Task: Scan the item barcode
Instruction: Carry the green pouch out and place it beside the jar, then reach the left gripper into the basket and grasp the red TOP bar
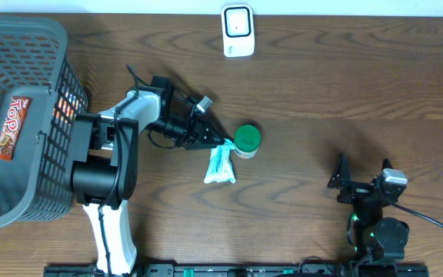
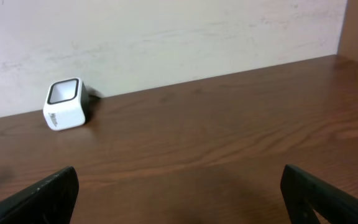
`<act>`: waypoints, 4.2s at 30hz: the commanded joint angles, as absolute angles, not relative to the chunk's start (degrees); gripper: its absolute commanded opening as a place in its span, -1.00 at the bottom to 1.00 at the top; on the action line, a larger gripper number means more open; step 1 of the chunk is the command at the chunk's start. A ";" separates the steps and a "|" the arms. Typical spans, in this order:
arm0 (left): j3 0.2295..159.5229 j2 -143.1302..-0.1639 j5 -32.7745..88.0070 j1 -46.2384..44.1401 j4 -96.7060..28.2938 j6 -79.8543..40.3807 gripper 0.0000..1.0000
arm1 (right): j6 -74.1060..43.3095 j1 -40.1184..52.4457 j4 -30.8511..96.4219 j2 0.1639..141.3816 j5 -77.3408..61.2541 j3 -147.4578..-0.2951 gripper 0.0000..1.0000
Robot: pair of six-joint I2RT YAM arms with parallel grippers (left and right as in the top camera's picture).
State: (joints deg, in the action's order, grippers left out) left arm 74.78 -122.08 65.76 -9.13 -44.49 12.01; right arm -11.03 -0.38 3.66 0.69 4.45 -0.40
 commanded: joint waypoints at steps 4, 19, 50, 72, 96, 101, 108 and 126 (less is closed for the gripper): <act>77.97 -118.45 57.41 -6.42 -44.80 4.12 0.15 | -10.20 0.10 3.88 0.38 4.38 -0.32 0.98; 81.49 -88.95 37.74 -6.44 -44.88 -8.56 0.96 | -10.20 0.10 3.88 0.38 4.38 -0.32 0.98; 88.73 -73.69 -29.56 31.14 -50.94 -34.79 0.96 | -10.20 0.10 3.88 0.38 4.38 -0.32 0.99; 88.20 -103.96 -10.92 31.40 -37.17 12.43 0.96 | -10.20 0.10 3.88 0.38 4.38 -0.32 0.99; 88.18 -118.69 -2.28 37.36 -30.65 14.59 0.98 | -10.20 0.10 3.88 0.38 4.38 -0.32 0.98; 88.18 -121.19 -1.89 38.46 -30.48 14.57 0.96 | -10.20 0.10 3.88 0.38 4.38 -0.32 0.98; 87.64 -123.22 -1.43 38.83 -30.72 14.57 0.04 | -10.20 0.10 3.88 0.38 4.38 -0.32 0.99; 86.59 -118.67 -0.38 38.83 -31.27 1.63 -0.85 | -10.20 0.10 3.88 0.38 4.38 -0.32 0.98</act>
State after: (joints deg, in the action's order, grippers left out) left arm 88.09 -120.64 -1.48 38.59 -30.15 7.35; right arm -11.03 -0.38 3.66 0.69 4.45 -0.40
